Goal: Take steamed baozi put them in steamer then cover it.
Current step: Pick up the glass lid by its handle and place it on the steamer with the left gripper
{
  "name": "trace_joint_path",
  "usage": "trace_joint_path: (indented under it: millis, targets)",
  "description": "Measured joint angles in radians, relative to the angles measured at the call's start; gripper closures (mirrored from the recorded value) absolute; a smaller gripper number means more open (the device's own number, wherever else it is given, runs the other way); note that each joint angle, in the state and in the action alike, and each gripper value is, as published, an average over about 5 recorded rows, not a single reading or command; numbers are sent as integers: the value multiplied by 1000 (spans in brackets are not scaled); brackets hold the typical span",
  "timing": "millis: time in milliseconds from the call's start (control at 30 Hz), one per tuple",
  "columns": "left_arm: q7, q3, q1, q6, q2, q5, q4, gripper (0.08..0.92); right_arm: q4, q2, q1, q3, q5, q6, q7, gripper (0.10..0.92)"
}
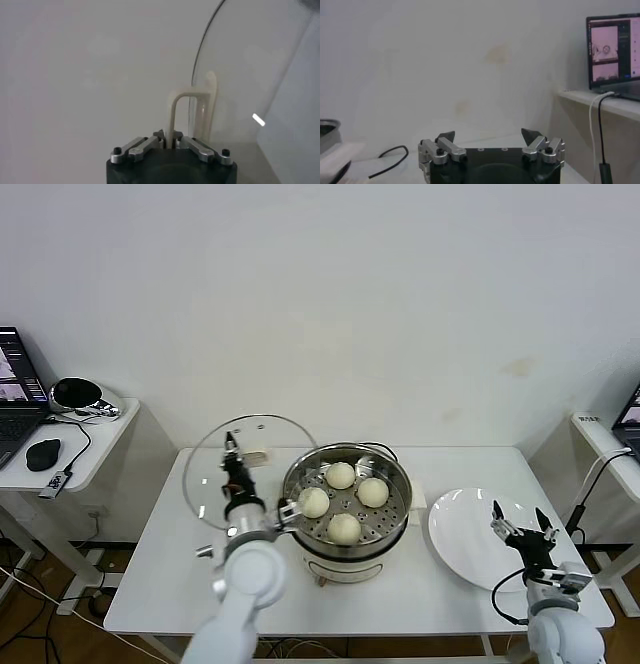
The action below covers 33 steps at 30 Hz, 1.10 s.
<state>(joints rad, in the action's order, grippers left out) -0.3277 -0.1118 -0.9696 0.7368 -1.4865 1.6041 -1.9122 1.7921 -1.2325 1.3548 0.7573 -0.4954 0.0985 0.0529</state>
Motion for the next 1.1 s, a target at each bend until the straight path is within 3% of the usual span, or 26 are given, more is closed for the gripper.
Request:
trace_joint_path:
  millis: [567, 1100]
  targets:
    - [-25, 230, 96, -1, -98, 37, 157, 845, -35, -26, -15, -6, 25, 1, -2, 203]
    - [-4, 255, 123, 0, -116, -33, 213, 845, -44, -34, -26, -19, 47, 6, -2, 203]
